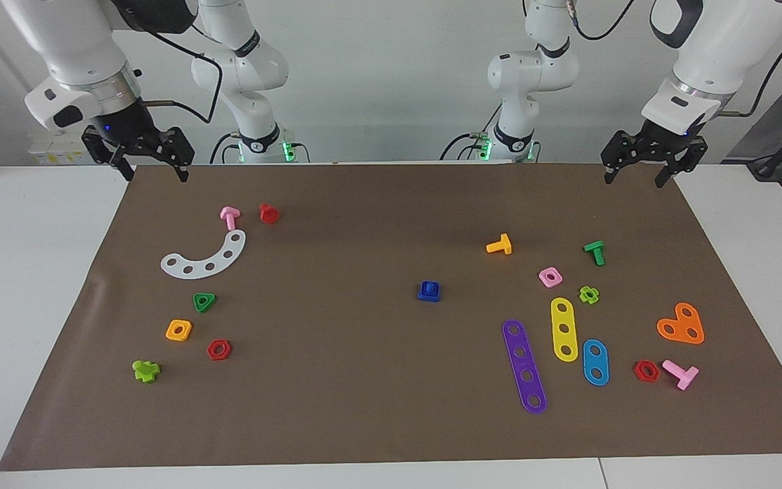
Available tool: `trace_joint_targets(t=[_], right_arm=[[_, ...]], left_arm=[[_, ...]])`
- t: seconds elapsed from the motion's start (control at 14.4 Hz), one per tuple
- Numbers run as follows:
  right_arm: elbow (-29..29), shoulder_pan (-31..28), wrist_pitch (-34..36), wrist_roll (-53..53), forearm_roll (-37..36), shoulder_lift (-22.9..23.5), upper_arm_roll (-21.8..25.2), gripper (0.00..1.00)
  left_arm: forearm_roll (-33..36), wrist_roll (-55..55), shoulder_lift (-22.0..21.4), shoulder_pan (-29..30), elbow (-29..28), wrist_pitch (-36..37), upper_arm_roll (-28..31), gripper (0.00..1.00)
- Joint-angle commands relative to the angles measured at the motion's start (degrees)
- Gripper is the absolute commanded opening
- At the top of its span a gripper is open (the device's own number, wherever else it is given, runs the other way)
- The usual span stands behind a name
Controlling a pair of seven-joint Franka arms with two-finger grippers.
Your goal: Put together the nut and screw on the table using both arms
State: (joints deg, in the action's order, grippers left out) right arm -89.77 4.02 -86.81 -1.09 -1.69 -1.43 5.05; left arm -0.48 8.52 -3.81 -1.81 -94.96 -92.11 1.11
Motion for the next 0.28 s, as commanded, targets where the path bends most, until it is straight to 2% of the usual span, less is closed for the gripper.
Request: trace_joint_targets(t=[0.0, 0.21], right_arm=[[-1.2, 0.1, -0.6, 0.2, 0.7, -1.1, 0.3, 1.00], [-1.3, 0.1, -0.6, 0.3, 0.7, -1.1, 0.3, 1.00]], left_arm=[[-0.8, 0.3, -0.7, -1.4, -0.4, 1.0, 1.5, 1.00], [-0.8, 0.3, -0.7, -1.4, -0.4, 1.1, 1.5, 1.00]])
